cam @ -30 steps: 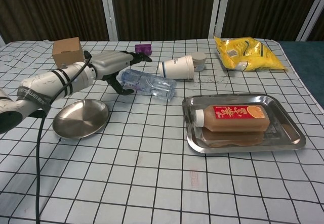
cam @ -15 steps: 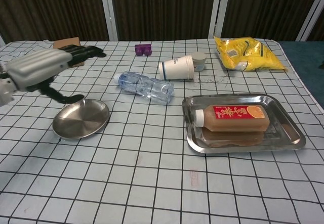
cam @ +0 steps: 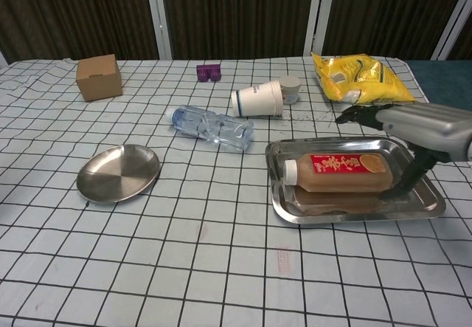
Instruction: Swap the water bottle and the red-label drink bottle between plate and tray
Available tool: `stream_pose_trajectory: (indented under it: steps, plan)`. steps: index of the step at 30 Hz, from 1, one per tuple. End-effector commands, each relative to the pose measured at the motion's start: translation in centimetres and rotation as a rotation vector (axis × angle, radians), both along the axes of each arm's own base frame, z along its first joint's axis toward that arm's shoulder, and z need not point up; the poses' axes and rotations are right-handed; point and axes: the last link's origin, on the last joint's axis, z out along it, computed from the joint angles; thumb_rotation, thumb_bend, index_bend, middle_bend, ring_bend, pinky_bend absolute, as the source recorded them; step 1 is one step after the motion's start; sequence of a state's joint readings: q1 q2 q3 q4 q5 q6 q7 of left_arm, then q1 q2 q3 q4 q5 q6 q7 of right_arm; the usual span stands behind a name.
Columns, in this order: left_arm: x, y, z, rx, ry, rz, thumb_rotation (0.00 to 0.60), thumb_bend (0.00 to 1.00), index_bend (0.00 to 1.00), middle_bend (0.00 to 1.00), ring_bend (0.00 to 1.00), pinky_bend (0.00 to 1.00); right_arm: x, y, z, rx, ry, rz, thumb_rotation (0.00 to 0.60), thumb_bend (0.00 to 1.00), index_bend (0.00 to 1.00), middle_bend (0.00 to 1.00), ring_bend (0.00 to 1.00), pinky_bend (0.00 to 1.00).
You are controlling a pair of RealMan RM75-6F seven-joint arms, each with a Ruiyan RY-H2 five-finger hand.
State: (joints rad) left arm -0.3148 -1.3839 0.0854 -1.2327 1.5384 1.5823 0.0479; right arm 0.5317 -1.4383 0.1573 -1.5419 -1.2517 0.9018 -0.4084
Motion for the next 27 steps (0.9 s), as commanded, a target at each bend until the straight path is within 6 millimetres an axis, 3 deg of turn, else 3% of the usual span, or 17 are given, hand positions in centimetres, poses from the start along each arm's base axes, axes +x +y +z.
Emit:
stream_pose_trajectory:
  steps: [1,6,10,14,18,23,27]
  plan:
    - [-0.2,0.1,0.3,0.004,-0.002,0.008,0.600,0.34,0.00,0.00,0.00,0.00,1.5,-1.7,-2.6,0.042,0.012,-0.021,0.600,0.04,0.13,0.04,0.00,0.00]
    - [-0.7,0.1,0.4,0.008,-0.028,0.029,0.600,0.34,0.00,0.00,0.00,0.00,1.8,-2.0,-3.6,0.048,0.034,-0.038,0.600,0.10,0.38,0.24,0.02,0.01]
    - [-0.8,0.2,0.3,0.002,-0.039,0.035,0.600,0.34,0.00,0.00,0.00,0.00,1.7,-2.2,-3.7,0.036,0.037,-0.054,0.600,0.21,0.56,0.38,0.16,0.16]
    - [-0.8,0.4,0.2,-0.009,-0.040,0.028,0.600,0.34,0.00,0.00,0.00,0.00,1.5,-2.7,-3.8,0.028,0.051,-0.067,0.600,0.28,0.63,0.43,0.24,0.27]
    - [-0.8,0.4,0.2,-0.008,-0.038,0.024,0.600,0.34,0.00,0.00,0.00,0.00,1.7,-2.9,-3.8,0.015,0.037,-0.067,0.600,0.33,0.72,0.50,0.39,0.46]
    - [-0.9,0.5,0.2,-0.006,-0.038,0.031,0.600,0.34,0.00,0.00,0.00,0.00,3.3,-2.3,-2.3,-0.010,-0.055,-0.020,0.600,0.35,0.78,0.54,0.43,0.49]
    - [-1.0,0.6,0.4,0.002,-0.041,0.035,0.600,0.34,0.00,0.00,0.00,0.00,6.1,-1.0,-0.2,-0.023,-0.160,0.058,0.600,0.35,0.78,0.54,0.43,0.49]
